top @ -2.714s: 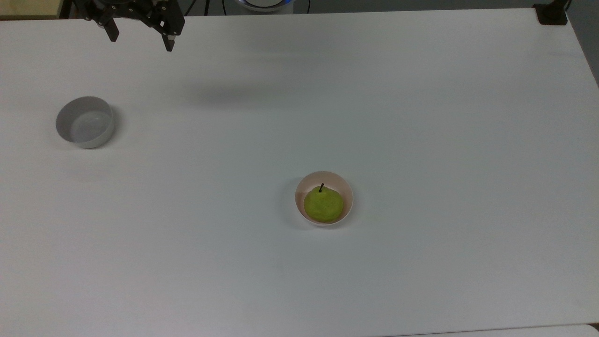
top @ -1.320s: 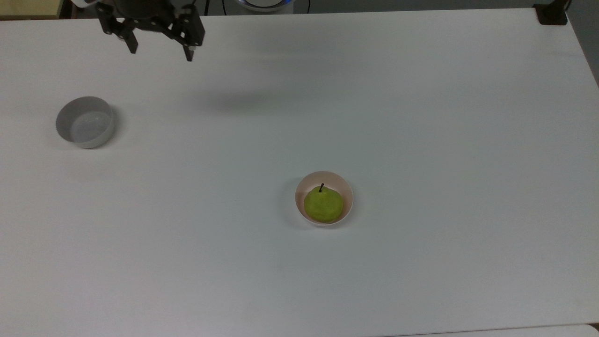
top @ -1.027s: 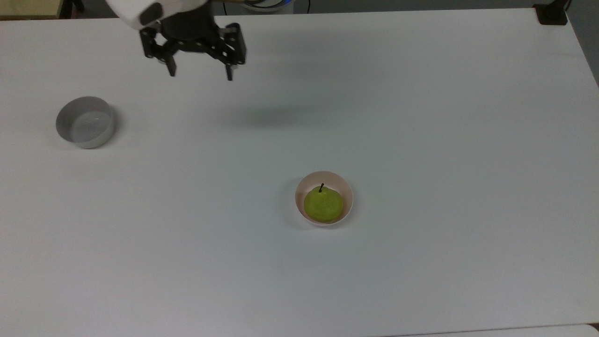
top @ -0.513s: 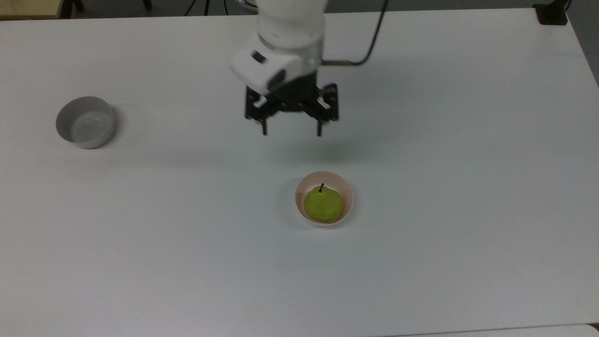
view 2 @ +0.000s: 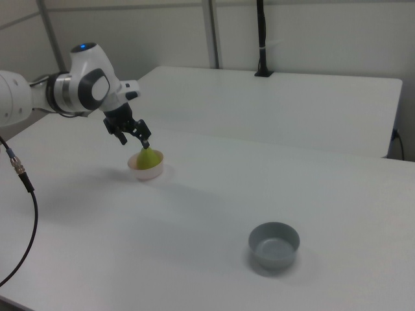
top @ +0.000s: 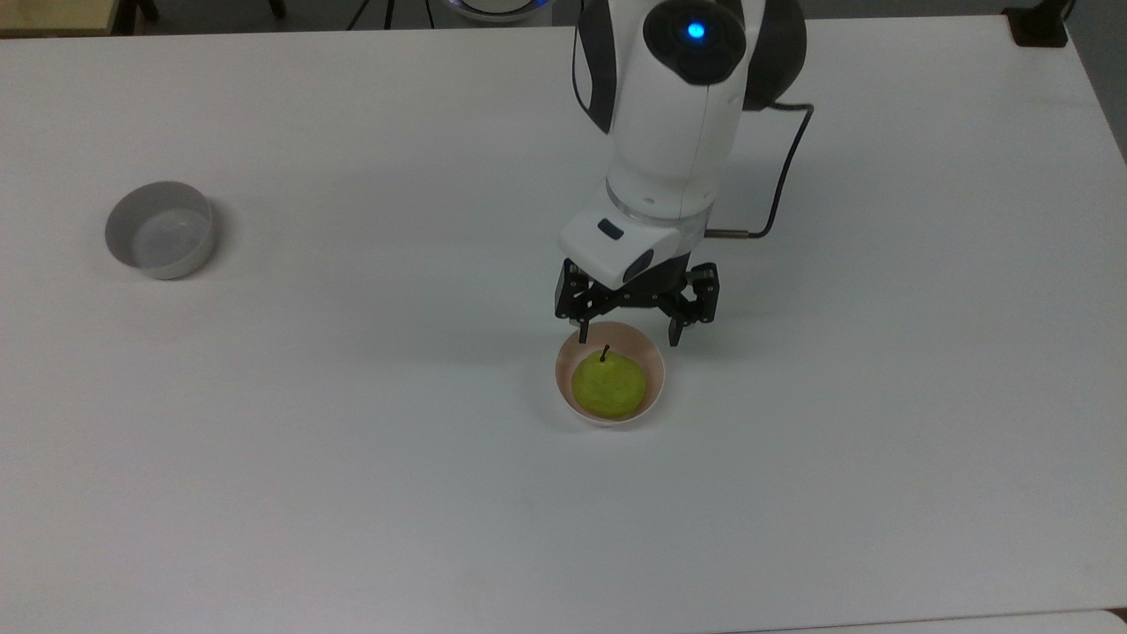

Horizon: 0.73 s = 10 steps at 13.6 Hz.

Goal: Pick up a pear from the bowl
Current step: 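Lower the gripper around the green pear inside the pink bowl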

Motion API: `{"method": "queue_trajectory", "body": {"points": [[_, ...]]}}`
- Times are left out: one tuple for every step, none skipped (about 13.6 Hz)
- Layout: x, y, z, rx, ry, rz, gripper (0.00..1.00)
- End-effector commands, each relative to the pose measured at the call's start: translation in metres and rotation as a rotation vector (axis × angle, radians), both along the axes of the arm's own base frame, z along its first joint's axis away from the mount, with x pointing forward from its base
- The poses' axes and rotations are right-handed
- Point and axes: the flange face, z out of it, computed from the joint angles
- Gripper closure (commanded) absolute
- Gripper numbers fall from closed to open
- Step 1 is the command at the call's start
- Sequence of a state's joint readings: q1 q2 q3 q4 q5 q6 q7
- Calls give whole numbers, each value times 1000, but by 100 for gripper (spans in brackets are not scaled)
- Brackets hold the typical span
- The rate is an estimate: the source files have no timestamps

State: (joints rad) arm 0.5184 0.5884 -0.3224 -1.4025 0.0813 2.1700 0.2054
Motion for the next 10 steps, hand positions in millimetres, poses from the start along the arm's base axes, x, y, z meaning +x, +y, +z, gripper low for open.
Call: {"method": "queue_trajectory", "body": {"points": [[8, 2, -23, -32, -9, -11, 6], [9, 1, -31, -38, 0, -11, 8], [9, 1, -41, -47, 11, -9, 12], [11, 0, -44, -48, 8, -9, 14], [12, 2, -51, -50, -3, -6, 16], [12, 2, -55, -52, -3, -5, 18], [14, 1, -56, -54, -11, -4, 20], [14, 1, -56, -51, -17, -4, 21], [15, -1, -56, -53, -17, -6, 24], [15, -1, -56, -53, -17, -6, 28]]}}
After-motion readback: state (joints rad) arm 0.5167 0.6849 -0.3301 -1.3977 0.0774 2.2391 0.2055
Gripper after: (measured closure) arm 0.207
